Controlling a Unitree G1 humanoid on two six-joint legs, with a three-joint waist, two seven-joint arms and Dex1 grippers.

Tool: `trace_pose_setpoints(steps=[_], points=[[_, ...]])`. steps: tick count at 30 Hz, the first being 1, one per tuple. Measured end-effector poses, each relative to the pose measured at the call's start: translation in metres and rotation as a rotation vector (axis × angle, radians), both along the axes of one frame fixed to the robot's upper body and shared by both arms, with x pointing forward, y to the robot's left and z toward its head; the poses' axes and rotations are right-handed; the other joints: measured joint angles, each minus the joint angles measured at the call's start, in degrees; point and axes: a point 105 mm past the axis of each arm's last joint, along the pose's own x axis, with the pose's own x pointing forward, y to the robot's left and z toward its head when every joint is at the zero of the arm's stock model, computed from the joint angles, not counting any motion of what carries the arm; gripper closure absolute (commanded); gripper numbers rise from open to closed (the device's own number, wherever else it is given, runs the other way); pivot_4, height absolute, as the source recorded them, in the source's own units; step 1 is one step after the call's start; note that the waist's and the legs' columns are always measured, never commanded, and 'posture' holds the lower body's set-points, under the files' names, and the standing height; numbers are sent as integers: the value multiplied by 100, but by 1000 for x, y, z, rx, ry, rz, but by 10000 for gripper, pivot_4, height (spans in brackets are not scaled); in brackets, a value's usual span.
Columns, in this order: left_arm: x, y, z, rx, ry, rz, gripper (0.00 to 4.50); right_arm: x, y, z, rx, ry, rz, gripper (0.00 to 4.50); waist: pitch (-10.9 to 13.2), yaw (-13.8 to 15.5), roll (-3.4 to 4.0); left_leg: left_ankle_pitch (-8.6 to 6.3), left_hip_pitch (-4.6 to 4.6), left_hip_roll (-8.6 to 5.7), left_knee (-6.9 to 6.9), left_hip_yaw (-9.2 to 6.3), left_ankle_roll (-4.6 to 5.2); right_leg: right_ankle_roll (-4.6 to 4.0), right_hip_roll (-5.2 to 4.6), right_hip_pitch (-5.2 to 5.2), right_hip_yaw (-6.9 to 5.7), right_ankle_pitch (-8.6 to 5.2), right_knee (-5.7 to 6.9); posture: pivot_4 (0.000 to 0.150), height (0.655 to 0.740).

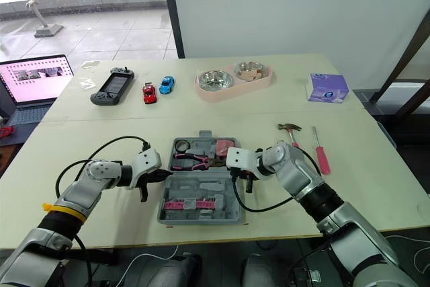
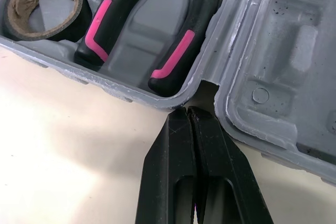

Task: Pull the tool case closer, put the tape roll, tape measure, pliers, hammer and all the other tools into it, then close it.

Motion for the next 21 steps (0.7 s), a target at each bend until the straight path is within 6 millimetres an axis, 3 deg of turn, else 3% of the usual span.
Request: trace_pose_setpoints(steps=[21], points=[[-9,-6,-3,-7,7,3,44345,-1,-3,0,-14,-10,-13,45000,0,-29,1,-2,0,-2,5,-4,3,2,-1,2,1,1,7,1500,7233]])
